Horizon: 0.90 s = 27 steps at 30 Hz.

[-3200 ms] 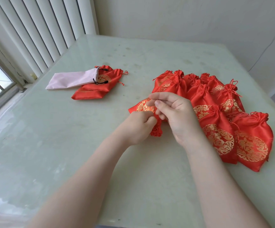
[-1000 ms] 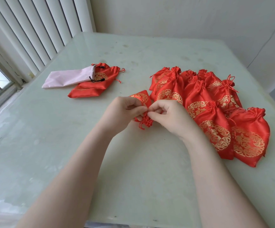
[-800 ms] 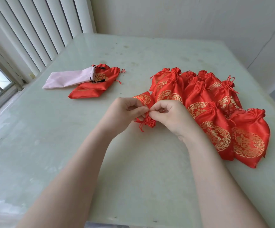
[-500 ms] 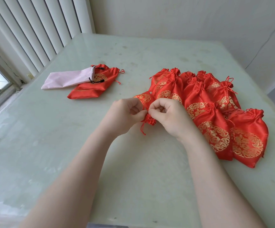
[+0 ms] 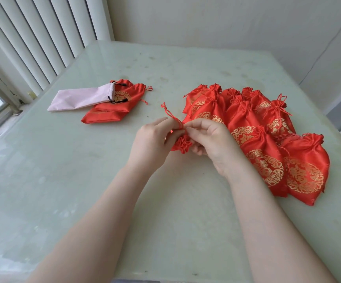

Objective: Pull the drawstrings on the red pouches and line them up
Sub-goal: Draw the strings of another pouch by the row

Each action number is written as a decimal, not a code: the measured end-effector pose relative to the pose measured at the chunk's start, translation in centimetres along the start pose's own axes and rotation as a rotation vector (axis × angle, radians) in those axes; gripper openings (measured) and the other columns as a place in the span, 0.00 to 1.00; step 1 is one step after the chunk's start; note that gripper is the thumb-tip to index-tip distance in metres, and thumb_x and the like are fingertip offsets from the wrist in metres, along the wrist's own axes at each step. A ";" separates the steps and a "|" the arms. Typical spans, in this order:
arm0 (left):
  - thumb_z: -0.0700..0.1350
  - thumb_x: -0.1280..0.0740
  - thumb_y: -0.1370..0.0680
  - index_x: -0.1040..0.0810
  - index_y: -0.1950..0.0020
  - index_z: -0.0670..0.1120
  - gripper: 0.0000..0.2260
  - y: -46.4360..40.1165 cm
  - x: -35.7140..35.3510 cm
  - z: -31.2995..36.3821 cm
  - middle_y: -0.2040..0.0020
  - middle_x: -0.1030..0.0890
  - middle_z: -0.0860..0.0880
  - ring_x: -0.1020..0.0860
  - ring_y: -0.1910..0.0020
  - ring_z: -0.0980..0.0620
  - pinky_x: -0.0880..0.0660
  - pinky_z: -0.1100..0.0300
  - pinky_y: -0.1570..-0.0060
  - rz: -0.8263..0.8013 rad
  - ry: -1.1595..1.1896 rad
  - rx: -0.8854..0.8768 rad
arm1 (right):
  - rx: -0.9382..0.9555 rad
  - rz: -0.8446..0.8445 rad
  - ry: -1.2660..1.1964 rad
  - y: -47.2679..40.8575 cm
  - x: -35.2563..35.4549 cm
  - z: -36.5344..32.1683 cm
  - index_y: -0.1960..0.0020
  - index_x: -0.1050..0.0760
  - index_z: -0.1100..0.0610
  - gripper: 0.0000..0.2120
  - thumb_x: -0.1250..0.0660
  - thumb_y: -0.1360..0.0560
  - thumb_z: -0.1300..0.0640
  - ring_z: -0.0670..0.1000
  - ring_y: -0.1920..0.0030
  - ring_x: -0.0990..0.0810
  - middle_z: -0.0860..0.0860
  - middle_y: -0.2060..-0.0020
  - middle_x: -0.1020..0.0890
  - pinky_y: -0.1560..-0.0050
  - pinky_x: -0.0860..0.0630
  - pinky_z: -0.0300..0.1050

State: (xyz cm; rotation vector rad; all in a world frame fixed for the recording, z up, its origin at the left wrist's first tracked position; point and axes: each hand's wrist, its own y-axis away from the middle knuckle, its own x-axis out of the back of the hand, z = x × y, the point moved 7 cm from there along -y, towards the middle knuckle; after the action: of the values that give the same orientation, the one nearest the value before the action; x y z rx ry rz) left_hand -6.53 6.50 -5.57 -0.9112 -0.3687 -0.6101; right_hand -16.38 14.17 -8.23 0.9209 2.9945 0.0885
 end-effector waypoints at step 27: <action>0.39 0.33 0.24 0.26 0.61 0.45 0.06 0.5 0.3 -2.2 0.73 0.27 0.52 0.30 0.79 0.59 0.33 0.67 0.75 0.083 0.225 0.426 | 0.508 0.224 0.823 0.4 0.7 -2.6 0.55 0.28 0.64 0.06 0.43 0.23 0.65 0.60 0.61 0.22 0.52 0.68 0.25 0.60 0.35 0.47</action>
State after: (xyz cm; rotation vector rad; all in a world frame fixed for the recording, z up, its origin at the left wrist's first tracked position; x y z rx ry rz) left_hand -5.91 4.79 -6.99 -0.4422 -0.2432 -0.5241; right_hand -16.83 14.77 -5.59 1.5983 3.7215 -0.4175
